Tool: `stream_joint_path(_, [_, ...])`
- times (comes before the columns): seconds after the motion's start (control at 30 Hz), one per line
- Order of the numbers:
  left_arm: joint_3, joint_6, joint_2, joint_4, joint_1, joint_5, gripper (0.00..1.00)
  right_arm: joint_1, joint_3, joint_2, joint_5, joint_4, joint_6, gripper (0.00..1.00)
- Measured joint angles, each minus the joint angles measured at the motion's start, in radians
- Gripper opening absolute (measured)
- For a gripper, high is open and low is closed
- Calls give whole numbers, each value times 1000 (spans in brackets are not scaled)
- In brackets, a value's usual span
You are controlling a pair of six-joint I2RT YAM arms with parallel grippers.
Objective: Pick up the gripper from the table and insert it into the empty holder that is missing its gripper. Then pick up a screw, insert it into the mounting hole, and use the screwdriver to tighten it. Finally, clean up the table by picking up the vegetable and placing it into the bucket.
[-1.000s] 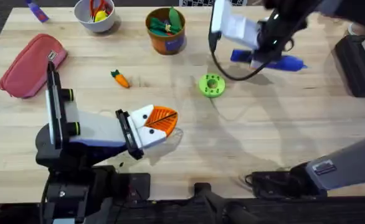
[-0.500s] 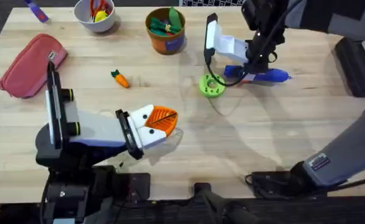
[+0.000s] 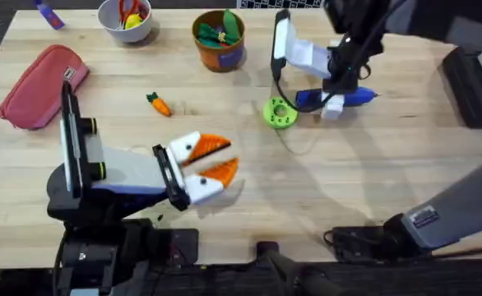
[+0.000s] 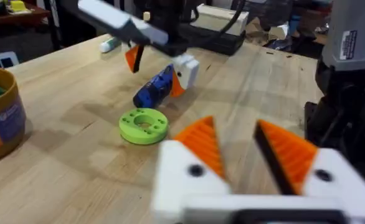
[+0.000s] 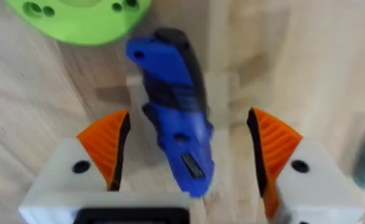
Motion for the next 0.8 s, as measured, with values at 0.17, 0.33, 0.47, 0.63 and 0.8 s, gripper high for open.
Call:
stream_joint_path(0.17, [0, -2, 0, 0, 0, 0, 970, 0, 0, -145, -39, 19, 56, 991])
stream_joint_path(0.33, [0, -1, 0, 0, 0, -1, 986, 0, 0, -289, -191, 105, 105, 991])
stream_joint_path(0.47, [-2, -13, 0, 36, 0, -35, 985, 7, 0, -370, -293, 192, 213, 991])
stream_joint_path(0.63, [-2, -120, 0, 77, 0, -161, 985, 17, 0, -463, -344, 301, 464, 993])
stream_joint_path(0.8, [69, -126, 3, -48, 0, -291, 985, 18, 0, -552, -364, 329, 727, 992])
